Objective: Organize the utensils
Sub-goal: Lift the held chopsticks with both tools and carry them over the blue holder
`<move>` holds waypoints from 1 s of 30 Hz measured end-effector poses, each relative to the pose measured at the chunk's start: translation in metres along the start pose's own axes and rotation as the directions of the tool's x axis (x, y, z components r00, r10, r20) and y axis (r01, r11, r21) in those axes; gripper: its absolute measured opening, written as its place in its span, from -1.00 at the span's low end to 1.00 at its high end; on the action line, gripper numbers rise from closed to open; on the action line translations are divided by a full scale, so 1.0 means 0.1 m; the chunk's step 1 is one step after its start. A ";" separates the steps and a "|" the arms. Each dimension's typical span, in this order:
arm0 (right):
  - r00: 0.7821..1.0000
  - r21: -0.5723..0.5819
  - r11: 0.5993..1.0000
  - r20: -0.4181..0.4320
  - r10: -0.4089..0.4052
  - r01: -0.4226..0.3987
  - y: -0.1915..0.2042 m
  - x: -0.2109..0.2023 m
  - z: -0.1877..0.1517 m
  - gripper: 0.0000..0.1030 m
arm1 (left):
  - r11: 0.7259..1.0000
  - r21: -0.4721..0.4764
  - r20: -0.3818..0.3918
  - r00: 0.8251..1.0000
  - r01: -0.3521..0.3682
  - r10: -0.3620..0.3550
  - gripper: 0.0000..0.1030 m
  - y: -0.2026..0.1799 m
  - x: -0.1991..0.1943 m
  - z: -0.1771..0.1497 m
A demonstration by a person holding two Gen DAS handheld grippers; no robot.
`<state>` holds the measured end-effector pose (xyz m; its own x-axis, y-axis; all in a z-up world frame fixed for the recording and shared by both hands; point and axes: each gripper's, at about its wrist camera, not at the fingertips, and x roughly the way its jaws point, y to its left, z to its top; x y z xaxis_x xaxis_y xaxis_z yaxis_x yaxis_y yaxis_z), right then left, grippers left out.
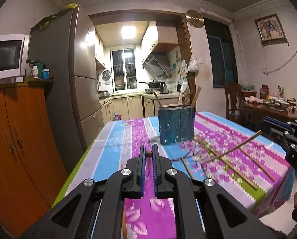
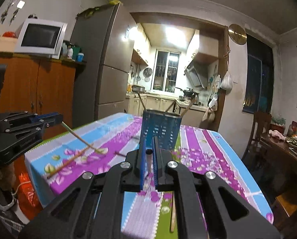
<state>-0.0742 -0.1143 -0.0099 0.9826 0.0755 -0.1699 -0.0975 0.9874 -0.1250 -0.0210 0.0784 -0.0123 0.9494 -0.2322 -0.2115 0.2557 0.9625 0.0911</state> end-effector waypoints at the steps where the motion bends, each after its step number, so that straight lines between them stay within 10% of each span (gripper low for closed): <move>1: 1.000 0.000 1.000 0.004 0.003 -0.003 -0.01 0.01 0.03 -0.90 | 1.000 -0.003 0.007 1.000 -0.001 0.001 -0.85 0.01 0.00 0.05; 30: 0.991 0.118 0.985 0.011 0.130 -0.130 -0.40 0.24 0.50 -0.90 | 0.997 -0.075 -0.027 1.000 0.000 -0.002 -0.85 0.09 0.21 0.74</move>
<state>-0.0390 -0.1449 0.0403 0.9633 0.2044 -0.1740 -0.2051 0.9786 0.0140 0.0148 0.0722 0.0558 0.9435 -0.2305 -0.2379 0.2415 0.9702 0.0179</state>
